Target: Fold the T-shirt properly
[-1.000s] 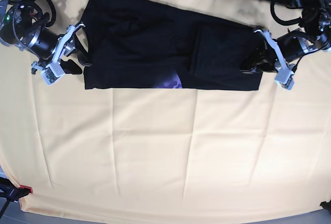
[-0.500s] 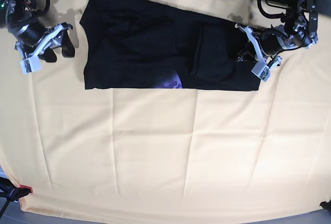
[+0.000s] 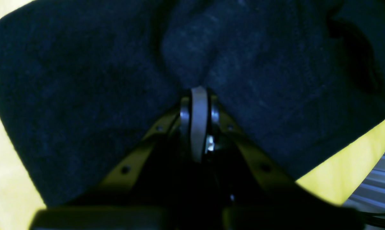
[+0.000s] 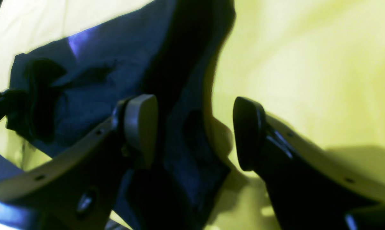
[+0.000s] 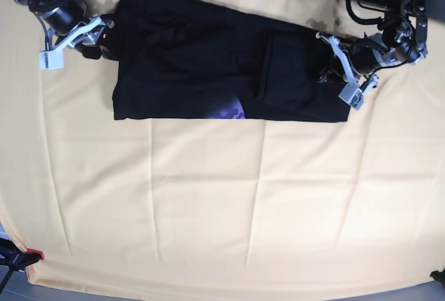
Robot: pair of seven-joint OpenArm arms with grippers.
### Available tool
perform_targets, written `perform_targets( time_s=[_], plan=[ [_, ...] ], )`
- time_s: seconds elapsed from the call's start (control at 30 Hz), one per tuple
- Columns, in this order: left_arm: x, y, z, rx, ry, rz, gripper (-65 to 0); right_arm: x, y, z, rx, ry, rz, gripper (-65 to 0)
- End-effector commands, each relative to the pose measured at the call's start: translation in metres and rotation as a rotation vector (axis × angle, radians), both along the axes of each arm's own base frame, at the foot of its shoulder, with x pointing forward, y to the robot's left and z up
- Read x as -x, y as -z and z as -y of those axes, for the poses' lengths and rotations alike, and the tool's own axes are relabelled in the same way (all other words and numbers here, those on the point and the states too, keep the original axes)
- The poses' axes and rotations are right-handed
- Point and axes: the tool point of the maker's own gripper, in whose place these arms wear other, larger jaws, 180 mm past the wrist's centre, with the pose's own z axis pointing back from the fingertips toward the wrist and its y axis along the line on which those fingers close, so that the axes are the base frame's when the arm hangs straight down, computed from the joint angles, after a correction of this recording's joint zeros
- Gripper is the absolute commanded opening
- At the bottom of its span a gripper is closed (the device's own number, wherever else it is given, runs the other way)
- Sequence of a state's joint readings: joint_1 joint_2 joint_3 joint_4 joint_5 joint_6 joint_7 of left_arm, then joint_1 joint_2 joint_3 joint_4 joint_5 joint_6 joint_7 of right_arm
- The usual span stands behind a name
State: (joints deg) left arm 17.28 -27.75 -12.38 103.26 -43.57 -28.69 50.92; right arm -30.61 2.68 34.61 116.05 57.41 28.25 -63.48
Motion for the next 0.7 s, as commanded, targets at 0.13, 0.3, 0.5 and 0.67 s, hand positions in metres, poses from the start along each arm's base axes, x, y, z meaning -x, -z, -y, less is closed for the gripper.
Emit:
perform_targets(
  time_s=[0.13,0.3,0.5,0.67],
  plan=[
    [-0.003,-0.004,-0.004,-0.016,0.001,0.012,-65.0,-0.001,-0.004,-0.003,-0.04,-0.013,0.034,-25.6],
    [-0.003,-0.004,-0.004,-0.011,0.002,0.009,-65.0,0.001,0.0,-0.011,-0.053,-0.037,0.017,-25.6],
    [-0.003,-0.005,-0.003,-0.004,0.002,0.007,-65.0,0.009,0.019,-0.039,-0.17,-0.082,-0.035,-25.6],
    [-0.002,-0.005,-0.004,-0.009,0.003,0.005,-65.0,0.008,0.024,-0.042,-0.22,-0.092,-0.028,-25.6]
  ],
)
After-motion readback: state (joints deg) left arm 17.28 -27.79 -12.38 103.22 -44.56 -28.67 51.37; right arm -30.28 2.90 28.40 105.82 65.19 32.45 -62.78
